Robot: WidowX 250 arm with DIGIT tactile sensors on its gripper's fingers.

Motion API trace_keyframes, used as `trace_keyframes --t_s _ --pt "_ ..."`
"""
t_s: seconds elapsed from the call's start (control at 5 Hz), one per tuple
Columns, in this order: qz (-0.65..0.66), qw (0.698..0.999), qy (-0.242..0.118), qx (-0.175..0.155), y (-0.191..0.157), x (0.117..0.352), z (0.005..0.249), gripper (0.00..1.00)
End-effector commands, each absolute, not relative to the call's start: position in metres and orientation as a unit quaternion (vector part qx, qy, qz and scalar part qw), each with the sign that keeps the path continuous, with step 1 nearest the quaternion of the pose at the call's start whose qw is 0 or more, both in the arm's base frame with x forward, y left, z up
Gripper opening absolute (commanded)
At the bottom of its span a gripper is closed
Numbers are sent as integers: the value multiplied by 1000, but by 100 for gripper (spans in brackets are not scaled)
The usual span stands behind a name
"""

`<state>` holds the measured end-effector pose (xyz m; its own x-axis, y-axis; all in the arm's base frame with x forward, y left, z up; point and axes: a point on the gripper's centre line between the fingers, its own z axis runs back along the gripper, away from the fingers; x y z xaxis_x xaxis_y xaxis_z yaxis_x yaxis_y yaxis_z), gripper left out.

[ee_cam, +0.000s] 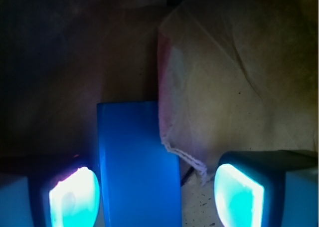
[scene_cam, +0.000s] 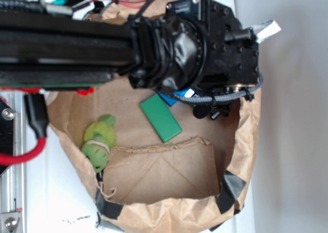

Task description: Grab the blue block.

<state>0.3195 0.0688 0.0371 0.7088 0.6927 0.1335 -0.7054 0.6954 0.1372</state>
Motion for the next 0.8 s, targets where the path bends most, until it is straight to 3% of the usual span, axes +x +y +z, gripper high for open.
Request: trace_keyframes --t_s 0.0,0.4,0.6 --pt "360 929 -86 28 67 314 44 100" --pt "351 933 -75 40 62 313 40 100" --pt "361 927 -89 48 63 316 37 0"
